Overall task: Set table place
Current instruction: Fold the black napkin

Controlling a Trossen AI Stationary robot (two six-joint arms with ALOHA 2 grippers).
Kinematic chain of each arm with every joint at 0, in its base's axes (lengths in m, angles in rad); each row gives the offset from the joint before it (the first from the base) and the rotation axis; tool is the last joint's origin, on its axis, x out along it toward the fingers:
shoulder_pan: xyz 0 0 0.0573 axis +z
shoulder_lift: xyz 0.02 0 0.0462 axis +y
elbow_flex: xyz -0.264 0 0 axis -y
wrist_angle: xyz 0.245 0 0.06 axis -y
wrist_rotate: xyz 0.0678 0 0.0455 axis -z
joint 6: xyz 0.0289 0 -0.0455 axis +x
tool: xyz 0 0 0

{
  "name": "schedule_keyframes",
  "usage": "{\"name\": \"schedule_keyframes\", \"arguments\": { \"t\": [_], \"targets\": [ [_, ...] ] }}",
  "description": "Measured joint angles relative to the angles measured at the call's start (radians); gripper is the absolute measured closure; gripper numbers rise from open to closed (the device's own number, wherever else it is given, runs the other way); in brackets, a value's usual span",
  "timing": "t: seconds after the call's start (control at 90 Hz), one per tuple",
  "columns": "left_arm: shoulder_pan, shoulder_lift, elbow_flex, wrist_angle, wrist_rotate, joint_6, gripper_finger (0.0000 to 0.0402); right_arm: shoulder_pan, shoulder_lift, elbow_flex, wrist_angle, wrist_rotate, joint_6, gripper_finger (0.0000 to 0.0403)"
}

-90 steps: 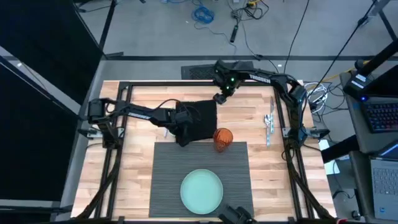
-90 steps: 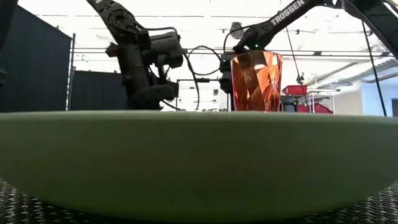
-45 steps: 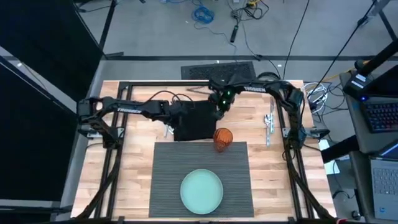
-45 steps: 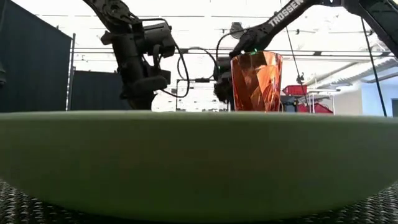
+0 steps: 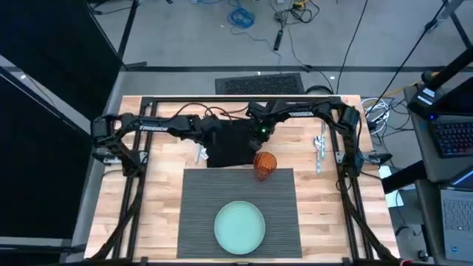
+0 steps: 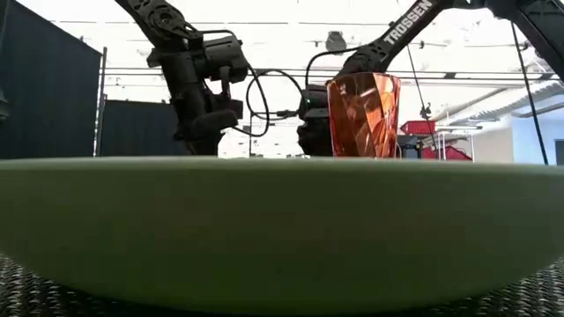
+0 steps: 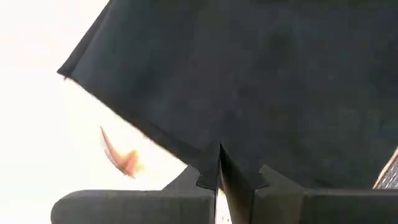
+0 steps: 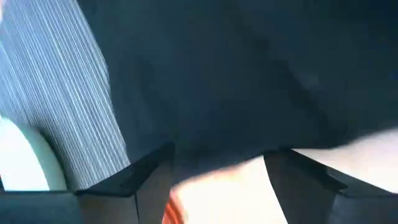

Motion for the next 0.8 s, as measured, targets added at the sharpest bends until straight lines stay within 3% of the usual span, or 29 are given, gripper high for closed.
{"name": "schedule_keyframes", "arguments": {
  "t": [0.433, 0.711, 0.8],
  "targets": [
    [-0.001, -0.001, 0.001, 0.029, 0.027, 0.001, 0.0402, -0.122, 0.0, 0.039, -0.005, 0.216, 0.011, 0.0172],
    [0.016, -0.002, 0.001, 0.029, -0.016, -0.042, 0.0402, -0.181, 0.0, 0.038, 0.23, 0.252, 0.075, 0.0172],
    [0.059, -0.002, 0.001, 0.044, 0.055, -0.089, 0.0402, -0.191, 0.0, 0.038, 0.279, 0.251, 0.09, 0.0172]
  ]
}}
